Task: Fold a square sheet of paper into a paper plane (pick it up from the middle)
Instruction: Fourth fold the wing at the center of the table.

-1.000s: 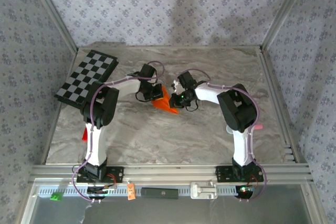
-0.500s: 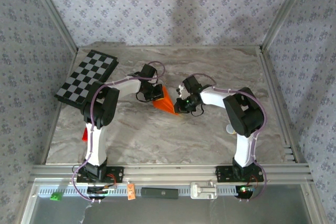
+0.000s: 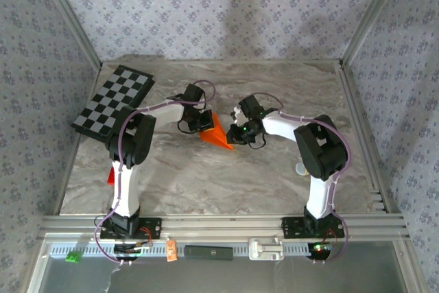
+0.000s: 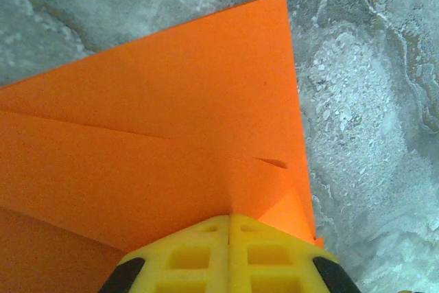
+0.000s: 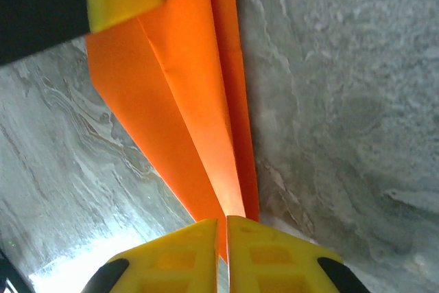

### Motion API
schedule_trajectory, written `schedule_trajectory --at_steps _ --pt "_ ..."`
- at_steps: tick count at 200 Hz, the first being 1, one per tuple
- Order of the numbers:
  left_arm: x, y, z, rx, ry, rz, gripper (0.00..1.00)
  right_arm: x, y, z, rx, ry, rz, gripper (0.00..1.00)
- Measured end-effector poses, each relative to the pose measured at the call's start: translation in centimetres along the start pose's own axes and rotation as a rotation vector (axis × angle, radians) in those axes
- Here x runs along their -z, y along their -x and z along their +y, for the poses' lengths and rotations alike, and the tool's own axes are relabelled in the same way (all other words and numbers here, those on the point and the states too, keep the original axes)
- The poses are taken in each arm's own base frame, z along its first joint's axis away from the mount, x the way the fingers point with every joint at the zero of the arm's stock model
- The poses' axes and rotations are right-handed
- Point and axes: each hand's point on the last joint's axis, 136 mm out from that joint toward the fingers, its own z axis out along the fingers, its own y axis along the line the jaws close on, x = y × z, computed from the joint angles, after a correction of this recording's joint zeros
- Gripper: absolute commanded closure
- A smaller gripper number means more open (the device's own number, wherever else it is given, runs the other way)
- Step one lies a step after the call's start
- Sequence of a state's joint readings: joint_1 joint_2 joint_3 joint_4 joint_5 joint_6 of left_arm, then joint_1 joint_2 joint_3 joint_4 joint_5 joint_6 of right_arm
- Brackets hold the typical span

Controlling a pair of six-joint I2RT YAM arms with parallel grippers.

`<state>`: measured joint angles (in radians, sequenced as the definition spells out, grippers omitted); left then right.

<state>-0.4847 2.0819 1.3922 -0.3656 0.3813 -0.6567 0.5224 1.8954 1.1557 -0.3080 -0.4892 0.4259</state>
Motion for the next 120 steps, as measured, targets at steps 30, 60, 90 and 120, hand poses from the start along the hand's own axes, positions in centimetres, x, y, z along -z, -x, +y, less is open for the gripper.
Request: schedule_trajectory --at_steps 30,60,90,120 --pt "0.0 0.0 0.0 0.000 -0.001 0.000 0.98 -0.8 -0.5 -0.3 -0.007 -0.015 0.025 0.87" --pt "0.0 -0.1 -0.1 0.000 -0.005 0.003 0.96 -1.2 -1.5 -0.8 -0.013 -0.025 0.045 0.87" --pt "0.1 0.0 -0.2 0.000 -0.007 0.005 0.92 -0.1 -2.2 -0.9 -0.006 -0.024 0.037 0.86" --pt "0.4 0.1 -0.5 0.012 -0.006 0.010 0.77 1.7 -1.3 0.2 0.017 -0.003 -0.022 0.76"
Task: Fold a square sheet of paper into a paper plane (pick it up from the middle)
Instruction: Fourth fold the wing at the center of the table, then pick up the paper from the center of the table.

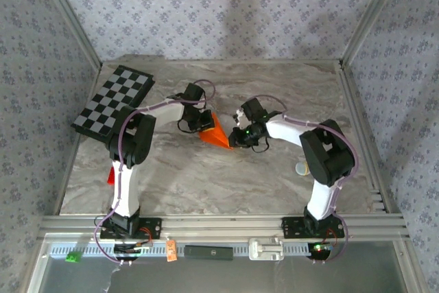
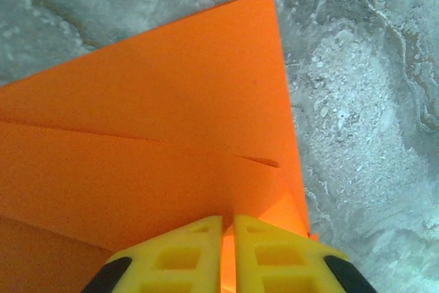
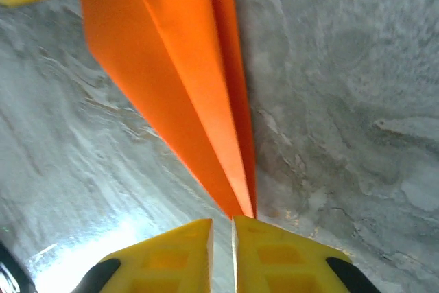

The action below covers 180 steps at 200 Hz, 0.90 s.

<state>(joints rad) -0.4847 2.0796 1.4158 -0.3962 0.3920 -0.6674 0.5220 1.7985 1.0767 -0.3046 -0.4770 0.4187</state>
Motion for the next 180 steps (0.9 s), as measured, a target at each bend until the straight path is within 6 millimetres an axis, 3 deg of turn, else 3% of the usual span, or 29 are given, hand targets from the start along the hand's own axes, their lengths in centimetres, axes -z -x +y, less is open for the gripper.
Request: schedule_trajectory --at_steps 27,57,88,103,133,180 --pt "1.8 0.7 -0.9 0.023 -0.012 -0.038 0.58 0.9 1.9 0.3 0.006 0.004 -0.071 0.67" --pt "6.7 2.3 -2.0 0.061 -0.068 -0.151 0.47 0.6 3.5 -0.1 0.003 -0.003 -0.094 0.59" --pt "10.8 2.6 0.1 0.155 -0.098 -0.250 0.42 -0.2 6.2 0.7 0.042 0.007 -0.113 0.59" --pt "11.3 2.1 1.9 0.209 -0.093 -0.265 0.40 -0.7 7.0 1.3 0.073 0.018 -0.115 0.59" --pt "10.3 0.0 5.2 0.311 -0.060 -0.237 0.35 -1.9 7.7 2.1 0.125 0.034 -0.092 0.61" --pt "10.4 -1.2 6.4 0.379 -0.095 -0.248 0.28 -4.2 7.0 2.3 0.155 0.060 -0.025 0.72"
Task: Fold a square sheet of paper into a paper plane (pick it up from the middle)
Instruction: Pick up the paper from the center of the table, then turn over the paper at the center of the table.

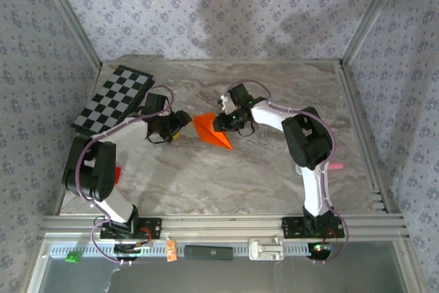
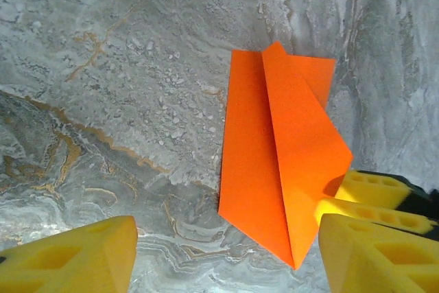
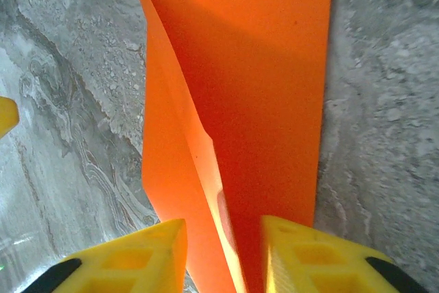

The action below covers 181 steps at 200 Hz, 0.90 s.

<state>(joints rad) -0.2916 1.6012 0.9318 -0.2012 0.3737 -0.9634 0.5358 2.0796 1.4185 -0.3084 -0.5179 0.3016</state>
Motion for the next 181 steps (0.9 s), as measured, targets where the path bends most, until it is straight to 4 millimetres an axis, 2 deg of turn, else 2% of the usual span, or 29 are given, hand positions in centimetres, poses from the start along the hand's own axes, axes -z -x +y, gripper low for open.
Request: schedule_trajectory --at_steps 31,67,101,139,162,181 --pt "0.6 0.4 -0.9 0.008 -0.061 -0.016 0.27 -0.5 -0.4 0.3 0.005 0.037 0.021 0.89" --pt "1.4 0.3 -1.8 0.015 -0.151 -0.017 0.23 0.0 0.6 1.4 -0.006 0.105 -0.022 0.92" --pt "2.8 -0.1 -4.0 -0.004 -0.272 -0.016 0.20 3.0 2.6 3.1 -0.049 0.201 -0.125 0.91" --pt "4.6 -0.6 -7.7 -0.044 -0.433 -0.005 0.19 7.4 6.0 6.4 -0.063 0.330 -0.261 0.90" --pt "5.0 -1.8 -9.7 -0.075 -0.504 0.027 0.21 8.7 6.8 7.7 -0.097 0.399 -0.296 0.90" --pt "5.2 -2.8 -10.9 -0.092 -0.544 0.052 0.26 9.0 6.8 8.0 -0.146 0.440 -0.302 0.89"
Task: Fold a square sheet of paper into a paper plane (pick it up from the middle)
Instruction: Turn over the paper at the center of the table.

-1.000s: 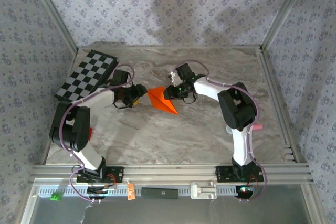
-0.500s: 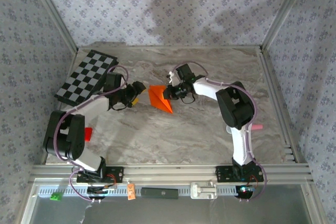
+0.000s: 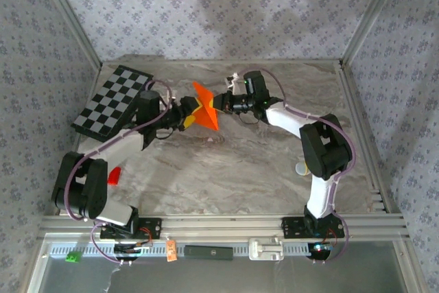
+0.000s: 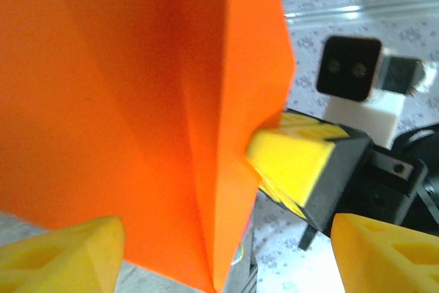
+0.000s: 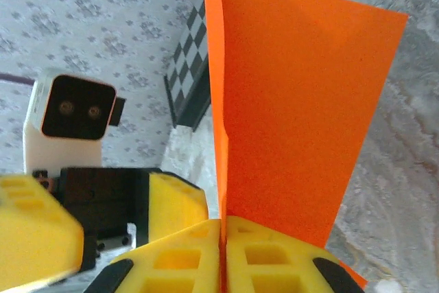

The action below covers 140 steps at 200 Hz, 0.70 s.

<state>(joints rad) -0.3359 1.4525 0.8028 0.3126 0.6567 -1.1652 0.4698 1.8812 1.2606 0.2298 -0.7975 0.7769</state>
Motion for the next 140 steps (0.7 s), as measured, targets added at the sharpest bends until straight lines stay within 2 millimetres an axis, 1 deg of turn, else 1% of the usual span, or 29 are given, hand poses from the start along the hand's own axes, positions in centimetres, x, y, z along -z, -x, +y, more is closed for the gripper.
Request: schedule_trajectory --at_steps 23,41,52,92,114,140 --pt "-0.6 -0.5 -1.1 -0.019 -0.037 0.019 0.33 0.2 0.2 0.3 -0.054 0.033 -0.009 0.88" --pt "-0.7 -0.1 -1.8 -0.036 -0.051 0.016 0.39 0.3 0.5 0.9 -0.077 0.068 -0.016 0.88" --pt "-0.8 0.2 -2.2 -0.044 -0.059 0.011 0.41 0.3 0.5 1.2 -0.088 0.088 -0.015 0.88" --pt "-1.3 1.2 -3.5 -0.068 -0.083 -0.008 0.40 0.4 0.1 1.8 -0.125 0.130 -0.001 0.88" --pt "-1.7 1.6 -3.3 -0.068 -0.083 -0.011 0.39 0.6 -0.3 2.0 -0.142 0.153 0.003 0.88" --pt "-2.0 1.7 -2.7 -0.057 -0.071 -0.014 0.38 0.7 -0.6 2.0 -0.170 0.170 0.007 0.87"
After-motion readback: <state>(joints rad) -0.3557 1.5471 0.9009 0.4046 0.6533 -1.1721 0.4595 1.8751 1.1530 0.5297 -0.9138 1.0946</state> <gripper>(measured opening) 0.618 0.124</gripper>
